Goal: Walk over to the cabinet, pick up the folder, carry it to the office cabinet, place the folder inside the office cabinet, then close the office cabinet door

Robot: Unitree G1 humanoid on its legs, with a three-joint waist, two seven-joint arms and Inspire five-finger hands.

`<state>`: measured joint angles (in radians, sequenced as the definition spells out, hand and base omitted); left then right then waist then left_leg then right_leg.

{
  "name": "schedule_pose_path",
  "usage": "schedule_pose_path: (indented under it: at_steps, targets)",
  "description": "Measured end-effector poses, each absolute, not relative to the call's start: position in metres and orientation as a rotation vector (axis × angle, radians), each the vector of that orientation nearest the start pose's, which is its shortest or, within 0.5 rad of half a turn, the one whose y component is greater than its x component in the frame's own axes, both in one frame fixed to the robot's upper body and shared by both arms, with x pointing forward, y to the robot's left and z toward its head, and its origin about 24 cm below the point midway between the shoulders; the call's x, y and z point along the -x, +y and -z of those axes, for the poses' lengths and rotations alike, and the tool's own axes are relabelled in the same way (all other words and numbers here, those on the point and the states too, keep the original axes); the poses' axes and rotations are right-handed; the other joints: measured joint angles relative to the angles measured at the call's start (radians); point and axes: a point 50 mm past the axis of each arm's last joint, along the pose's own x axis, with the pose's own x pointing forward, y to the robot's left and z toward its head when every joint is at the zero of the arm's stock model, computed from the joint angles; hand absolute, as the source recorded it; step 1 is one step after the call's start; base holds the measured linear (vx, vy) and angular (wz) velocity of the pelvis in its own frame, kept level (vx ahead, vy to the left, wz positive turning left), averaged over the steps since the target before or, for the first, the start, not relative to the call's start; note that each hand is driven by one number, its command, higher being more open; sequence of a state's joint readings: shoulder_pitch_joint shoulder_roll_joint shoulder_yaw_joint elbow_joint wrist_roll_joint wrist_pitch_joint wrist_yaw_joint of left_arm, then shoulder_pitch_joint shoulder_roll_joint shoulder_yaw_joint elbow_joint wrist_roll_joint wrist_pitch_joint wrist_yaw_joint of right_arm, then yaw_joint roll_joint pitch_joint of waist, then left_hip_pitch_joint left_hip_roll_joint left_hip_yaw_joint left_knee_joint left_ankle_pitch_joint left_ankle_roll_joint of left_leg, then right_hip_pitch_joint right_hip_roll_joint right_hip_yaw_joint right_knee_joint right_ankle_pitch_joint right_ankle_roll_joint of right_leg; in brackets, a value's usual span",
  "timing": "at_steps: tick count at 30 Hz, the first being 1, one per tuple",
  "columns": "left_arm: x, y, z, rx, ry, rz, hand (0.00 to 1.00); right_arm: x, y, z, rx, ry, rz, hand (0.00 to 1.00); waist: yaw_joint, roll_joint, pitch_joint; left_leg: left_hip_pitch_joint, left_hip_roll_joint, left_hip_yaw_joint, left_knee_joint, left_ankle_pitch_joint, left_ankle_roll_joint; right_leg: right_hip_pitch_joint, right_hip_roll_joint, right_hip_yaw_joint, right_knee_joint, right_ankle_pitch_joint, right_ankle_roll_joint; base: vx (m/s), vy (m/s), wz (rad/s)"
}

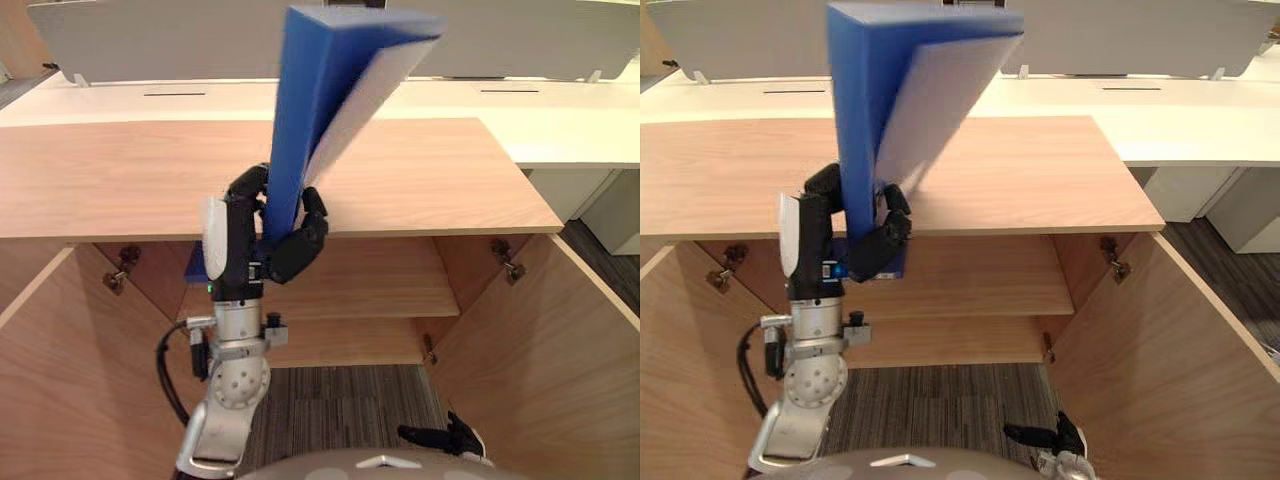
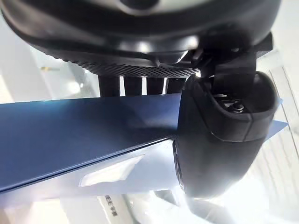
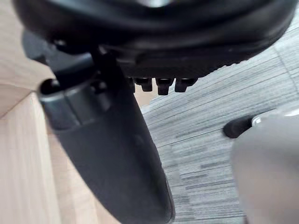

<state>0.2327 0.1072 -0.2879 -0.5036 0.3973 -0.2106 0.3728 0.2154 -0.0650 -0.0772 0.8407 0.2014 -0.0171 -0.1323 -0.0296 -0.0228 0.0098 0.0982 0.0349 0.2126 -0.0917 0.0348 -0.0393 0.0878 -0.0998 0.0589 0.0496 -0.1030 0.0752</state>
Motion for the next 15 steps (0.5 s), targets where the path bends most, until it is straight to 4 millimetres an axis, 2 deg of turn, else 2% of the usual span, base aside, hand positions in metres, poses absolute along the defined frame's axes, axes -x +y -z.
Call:
schedule_pose_path:
  at_steps: [5,8,10,15]
  targets:
    - [-0.18,0.101,-0.119,0.007,-0.464,0.006,0.0,-0.108,-0.188,0.134,-0.124,0.87,0.356,1.0,-0.008,0.007,-0.002,0.0,-0.003,0.002,-0.003,0.003,0.004,-0.001,0.0,0.003,0.0,0.008,0.007,-0.04,0.001,-0.02]
    - [-0.176,0.095,-0.112,0.138,-0.395,0.095,0.0,-0.131,-0.186,0.112,-0.124,0.729,0.342,1.0,-0.009,0.008,-0.002,-0.009,-0.003,0.01,-0.002,0.006,0.007,-0.015,0.0,0.01,0.0,0.015,0.01,-0.03,0.002,-0.08]
    - [-0.175,0.095,-0.11,0.223,-0.362,0.136,0.0,-0.148,-0.187,0.089,-0.127,0.597,0.332,1.0,-0.01,0.009,0.0,-0.009,-0.003,0.021,0.002,0.007,0.007,-0.02,0.001,0.023,-0.001,0.021,0.013,-0.02,0.01,-0.14]
    - [-0.176,0.098,-0.109,0.267,-0.35,0.135,0.0,-0.162,-0.188,0.046,-0.132,0.373,0.324,1.0,-0.014,0.008,0.001,-0.008,-0.004,0.023,0.002,0.007,0.008,-0.021,-0.001,0.026,-0.001,0.025,0.016,0.0,0.002,-0.02]
